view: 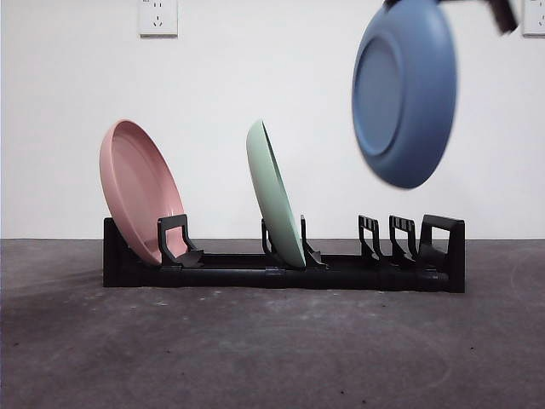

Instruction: Place the plate

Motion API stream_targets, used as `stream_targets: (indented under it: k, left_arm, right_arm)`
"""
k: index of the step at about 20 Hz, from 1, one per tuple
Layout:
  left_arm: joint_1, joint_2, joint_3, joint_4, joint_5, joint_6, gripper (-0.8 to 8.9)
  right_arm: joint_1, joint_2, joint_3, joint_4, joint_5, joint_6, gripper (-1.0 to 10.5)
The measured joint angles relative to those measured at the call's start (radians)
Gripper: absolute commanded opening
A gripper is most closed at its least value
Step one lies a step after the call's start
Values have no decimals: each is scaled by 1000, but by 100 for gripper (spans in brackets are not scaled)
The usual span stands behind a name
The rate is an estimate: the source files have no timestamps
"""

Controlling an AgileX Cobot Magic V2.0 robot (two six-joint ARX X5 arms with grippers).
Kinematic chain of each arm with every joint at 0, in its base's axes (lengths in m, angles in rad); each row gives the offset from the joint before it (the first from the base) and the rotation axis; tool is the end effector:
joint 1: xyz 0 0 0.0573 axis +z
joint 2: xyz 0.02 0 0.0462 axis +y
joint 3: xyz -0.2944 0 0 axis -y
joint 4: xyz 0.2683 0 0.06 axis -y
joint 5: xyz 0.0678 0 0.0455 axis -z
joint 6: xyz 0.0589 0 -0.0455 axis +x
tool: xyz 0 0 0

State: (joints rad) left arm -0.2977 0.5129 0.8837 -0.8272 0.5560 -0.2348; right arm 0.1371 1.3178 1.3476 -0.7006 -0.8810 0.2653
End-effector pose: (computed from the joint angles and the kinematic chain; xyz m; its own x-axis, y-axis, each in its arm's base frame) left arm 0.0842 -0.0583 0.3492 0.5741 -0.7282 -0.3743 0.5848 0.6847 -0.4351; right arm 0.2862 0.0853 0.3911 0.3884 0.8323 -0.3956 -0.5001 0.5509 0.6681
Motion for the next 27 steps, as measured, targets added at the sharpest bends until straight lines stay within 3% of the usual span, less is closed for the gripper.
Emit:
stream_targets:
  k: [8, 14, 19, 23, 27]
  left_arm:
    - [0, 0, 0, 0, 0, 6, 531]
    - [0, 0, 0, 0, -8, 11, 531]
    - [0, 0, 0, 0, -8, 11, 531]
    - [0, 0, 0, 0, -8, 11, 531]
    - [0, 0, 0, 0, -8, 15, 531]
  right_arm:
    - [70, -186, -3, -274, 102, -156, 11]
    - [219, -295, -73, -310, 150, -217, 11]
    - [465, -349, -241, -321, 381, -196, 11]
    - [668, -338, -348, -184, 557, -136, 11]
    - [879, -235, -372, -102, 792, -79, 11]
